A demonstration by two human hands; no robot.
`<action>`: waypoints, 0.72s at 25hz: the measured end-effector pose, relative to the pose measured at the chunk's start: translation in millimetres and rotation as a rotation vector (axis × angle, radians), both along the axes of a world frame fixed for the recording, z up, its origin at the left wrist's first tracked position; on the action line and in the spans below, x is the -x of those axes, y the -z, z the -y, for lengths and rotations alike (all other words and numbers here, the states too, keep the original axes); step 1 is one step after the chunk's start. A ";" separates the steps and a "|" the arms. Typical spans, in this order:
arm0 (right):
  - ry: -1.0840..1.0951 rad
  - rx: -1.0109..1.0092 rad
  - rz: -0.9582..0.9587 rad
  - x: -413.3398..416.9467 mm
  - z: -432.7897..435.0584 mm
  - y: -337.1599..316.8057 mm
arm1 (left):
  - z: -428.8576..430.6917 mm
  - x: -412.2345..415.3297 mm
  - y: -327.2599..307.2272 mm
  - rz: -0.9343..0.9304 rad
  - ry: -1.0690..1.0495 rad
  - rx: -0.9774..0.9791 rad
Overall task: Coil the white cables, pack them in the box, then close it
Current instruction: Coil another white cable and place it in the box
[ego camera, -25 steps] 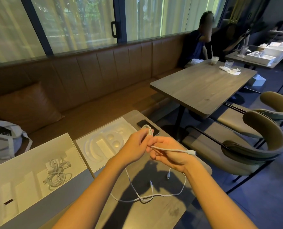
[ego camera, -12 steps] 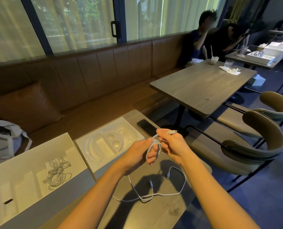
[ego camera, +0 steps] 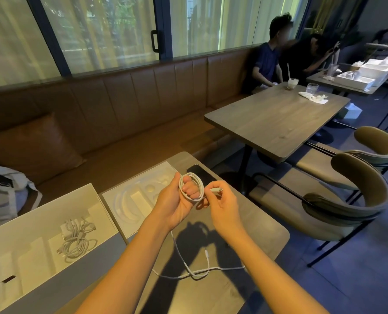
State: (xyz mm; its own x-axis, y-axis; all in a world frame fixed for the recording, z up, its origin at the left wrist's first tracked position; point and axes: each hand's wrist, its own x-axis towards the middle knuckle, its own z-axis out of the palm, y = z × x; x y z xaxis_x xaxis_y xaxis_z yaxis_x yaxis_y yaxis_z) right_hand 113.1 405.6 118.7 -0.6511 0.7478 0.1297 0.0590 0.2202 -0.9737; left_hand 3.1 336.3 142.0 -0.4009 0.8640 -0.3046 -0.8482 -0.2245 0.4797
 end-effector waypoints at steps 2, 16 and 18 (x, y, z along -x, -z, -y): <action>-0.018 -0.019 -0.036 -1.6 -0.9 2.6 | 2.0 0.4 -5.8 -0.118 0.004 0.094; -0.351 0.005 0.098 -11.6 -28.6 -29.6 | 3.5 -13.6 -8.9 -1.261 -0.095 0.598; -0.335 0.049 0.145 -11.0 -26.9 -30.0 | 3.9 -15.2 -9.0 -1.285 -0.066 0.576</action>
